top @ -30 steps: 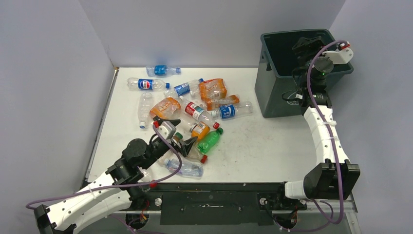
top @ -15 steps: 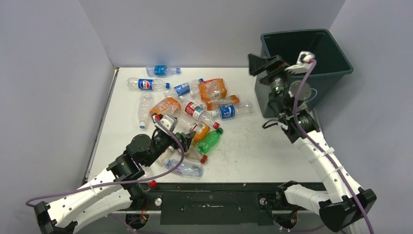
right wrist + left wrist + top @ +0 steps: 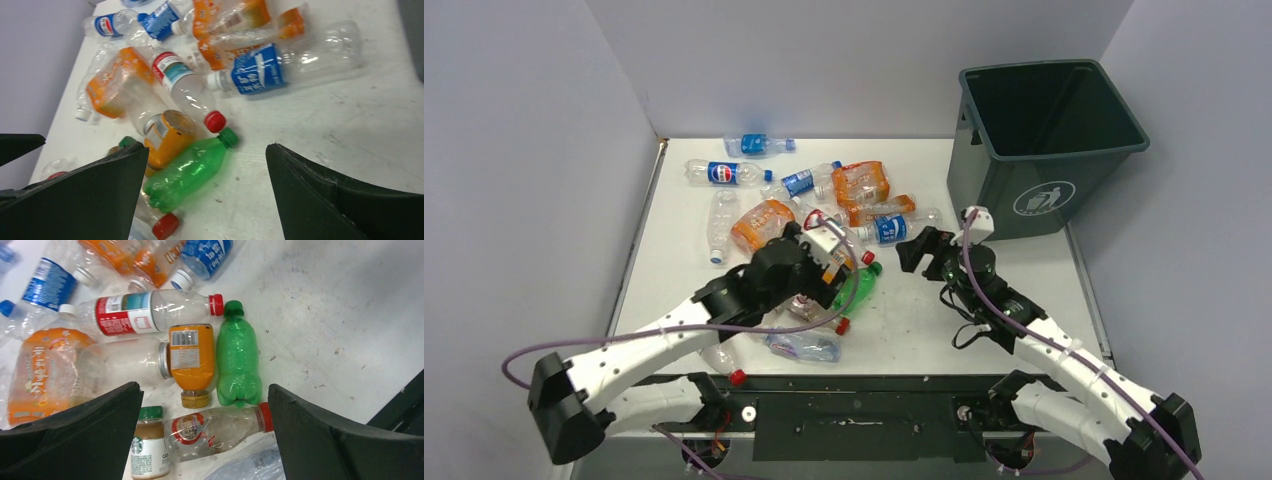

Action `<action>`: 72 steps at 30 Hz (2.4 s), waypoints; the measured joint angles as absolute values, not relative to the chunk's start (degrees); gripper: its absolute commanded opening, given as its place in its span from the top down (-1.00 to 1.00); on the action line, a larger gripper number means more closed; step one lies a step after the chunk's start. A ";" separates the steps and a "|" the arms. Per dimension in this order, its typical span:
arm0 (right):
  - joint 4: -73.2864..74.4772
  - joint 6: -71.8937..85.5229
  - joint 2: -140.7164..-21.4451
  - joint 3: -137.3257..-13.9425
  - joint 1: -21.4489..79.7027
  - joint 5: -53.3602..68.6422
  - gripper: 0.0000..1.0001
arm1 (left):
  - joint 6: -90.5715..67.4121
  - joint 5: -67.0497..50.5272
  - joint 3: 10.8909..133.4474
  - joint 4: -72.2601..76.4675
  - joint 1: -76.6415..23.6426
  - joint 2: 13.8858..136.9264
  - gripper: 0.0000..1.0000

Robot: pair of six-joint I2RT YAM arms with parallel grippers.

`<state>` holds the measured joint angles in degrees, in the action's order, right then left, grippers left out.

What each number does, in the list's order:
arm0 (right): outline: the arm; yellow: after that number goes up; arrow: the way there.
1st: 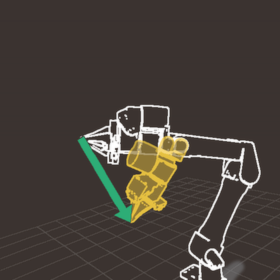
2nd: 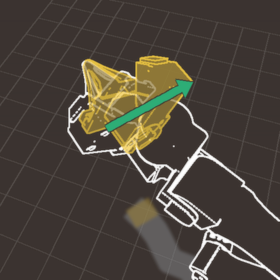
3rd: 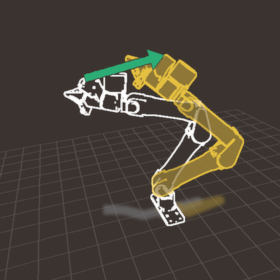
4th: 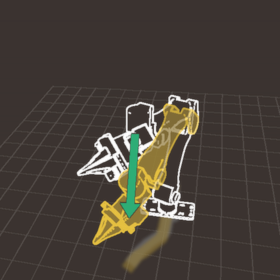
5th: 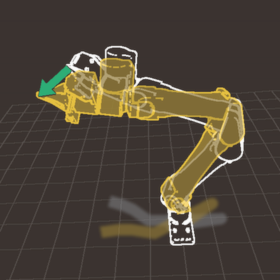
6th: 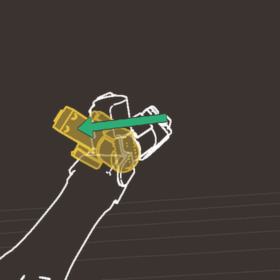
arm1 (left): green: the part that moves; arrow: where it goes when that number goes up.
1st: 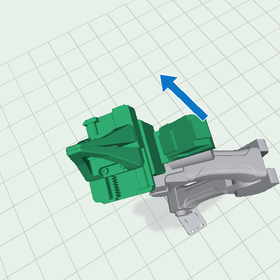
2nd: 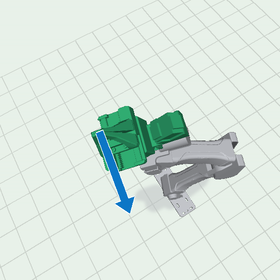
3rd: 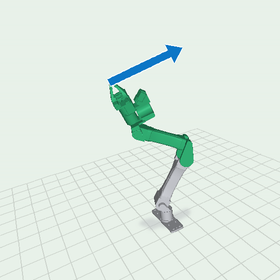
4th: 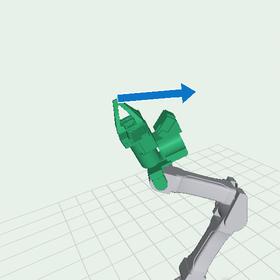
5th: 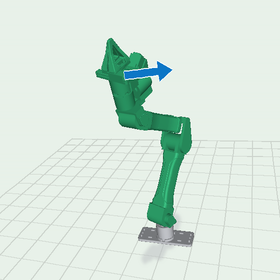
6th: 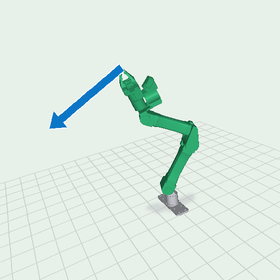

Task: Put the plastic bottles in the bin
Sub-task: Pick up the plastic bottle at the center of the board.

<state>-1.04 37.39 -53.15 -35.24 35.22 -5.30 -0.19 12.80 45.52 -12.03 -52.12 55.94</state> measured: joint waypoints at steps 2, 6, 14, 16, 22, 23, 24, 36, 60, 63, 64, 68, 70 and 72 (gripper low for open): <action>0.91 37.12 -49.89 -33.04 34.63 -7.86 -0.83 | -0.16 11.57 50.98 -16.14 -52.29 63.26 -0.93; 1.63 38.79 -46.74 -29.56 28.75 -8.27 -0.84 | 0.03 9.32 58.17 -22.00 -53.25 73.76 -0.95; 2.66 43.20 -42.33 -17.89 22.44 -2.85 -0.84 | 1.50 6.96 70.65 -33.23 -56.99 89.58 -0.88; 2.92 43.57 -41.21 -17.87 22.41 -2.02 -0.84 | 1.78 7.18 73.49 -34.81 -58.02 93.21 -0.84; 4.80 44.07 -35.81 -17.91 22.20 -1.45 -0.84 | 1.67 9.32 75.92 -37.67 -58.22 100.27 -0.77; 5.50 44.05 -34.81 -17.98 22.15 -1.52 -0.85 | 1.52 9.78 75.92 -38.20 -58.00 101.23 -0.75; 6.13 44.03 -33.98 -18.04 22.13 -1.61 -0.85 | 1.45 10.02 75.92 -38.54 -57.89 101.80 -0.74; 12.53 43.97 -28.60 -20.95 22.09 -2.33 -0.85 | -0.73 10.44 75.92 -38.72 -56.18 105.01 -0.44; 19.73 43.83 -23.18 -32.80 22.09 -3.25 -0.99 | -3.86 11.09 75.53 -34.98 -55.40 109.54 0.39; 20.32 43.81 -23.18 -32.95 22.09 -3.25 -1.00 | -3.88 11.77 74.56 -33.56 -55.44 108.86 0.61; 20.49 43.79 -23.18 -33.21 22.09 -3.27 -1.00 | -3.88 11.94 74.11 -33.39 -55.44 108.20 0.67; 20.69 42.63 -23.31 -36.25 22.09 -3.99 -0.86 | -4.08 12.73 72.27 -32.93 -55.37 101.84 0.80; 20.40 41.43 -23.90 -39.13 22.11 -4.69 -0.86 | -4.32 12.78 71.50 -31.97 -55.02 96.27 0.83; 19.09 40.25 -24.95 -42.30 22.15 -5.19 -0.86 | -4.80 12.12 70.72 -30.20 -54.06 89.78 0.85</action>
<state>19.09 40.25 -24.95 -42.30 22.15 -5.19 -4.80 12.12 70.72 -30.20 -54.06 89.78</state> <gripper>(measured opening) 0.931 0.601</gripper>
